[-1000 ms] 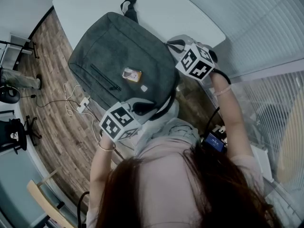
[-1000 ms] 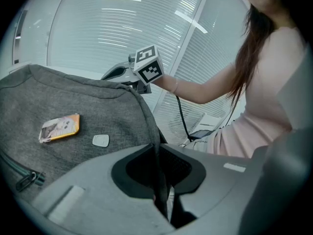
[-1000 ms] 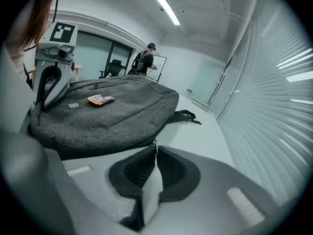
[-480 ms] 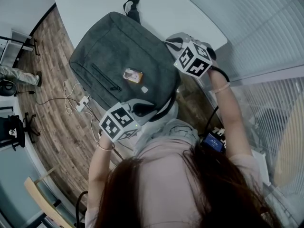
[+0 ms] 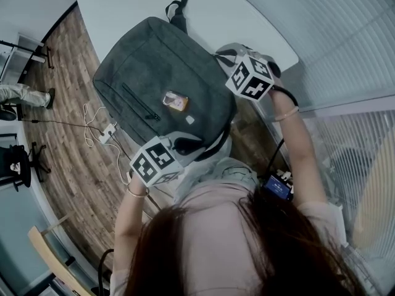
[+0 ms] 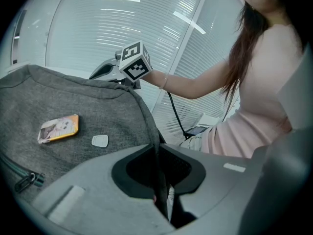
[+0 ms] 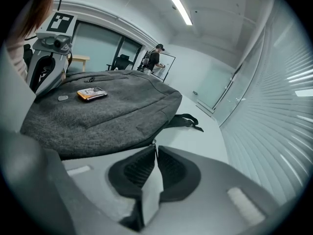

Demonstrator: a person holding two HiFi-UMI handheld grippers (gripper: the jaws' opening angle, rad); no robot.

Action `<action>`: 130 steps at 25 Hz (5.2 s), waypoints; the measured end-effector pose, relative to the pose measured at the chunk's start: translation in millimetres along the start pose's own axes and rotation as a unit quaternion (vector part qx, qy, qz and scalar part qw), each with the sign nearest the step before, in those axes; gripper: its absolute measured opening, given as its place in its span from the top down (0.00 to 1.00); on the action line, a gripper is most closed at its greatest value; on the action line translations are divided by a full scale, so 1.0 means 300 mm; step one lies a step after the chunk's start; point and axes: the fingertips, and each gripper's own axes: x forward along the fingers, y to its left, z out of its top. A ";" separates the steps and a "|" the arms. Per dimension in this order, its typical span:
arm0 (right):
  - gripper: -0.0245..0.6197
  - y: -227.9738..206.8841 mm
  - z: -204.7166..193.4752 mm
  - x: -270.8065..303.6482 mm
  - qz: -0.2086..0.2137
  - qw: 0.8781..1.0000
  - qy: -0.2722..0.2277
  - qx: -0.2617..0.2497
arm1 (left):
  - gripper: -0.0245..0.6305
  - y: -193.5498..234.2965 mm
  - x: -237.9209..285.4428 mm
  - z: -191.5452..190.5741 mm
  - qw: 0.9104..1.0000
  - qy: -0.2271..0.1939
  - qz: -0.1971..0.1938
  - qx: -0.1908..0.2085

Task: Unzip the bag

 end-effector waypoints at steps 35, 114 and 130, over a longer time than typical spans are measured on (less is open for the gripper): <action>0.87 -0.023 0.052 -0.095 -0.046 0.992 -0.048 0.110 | 0.89 0.049 -0.180 0.081 0.990 -0.124 0.064 0.000; 0.96 0.596 0.760 -0.685 -0.241 0.921 -0.213 0.218 | 0.95 -0.226 -0.957 0.013 0.812 -0.415 0.409 -0.043; 0.96 0.663 0.782 -0.709 -0.237 0.926 -0.209 0.204 | 0.95 -0.272 -0.954 -0.038 0.809 -0.428 0.399 -0.061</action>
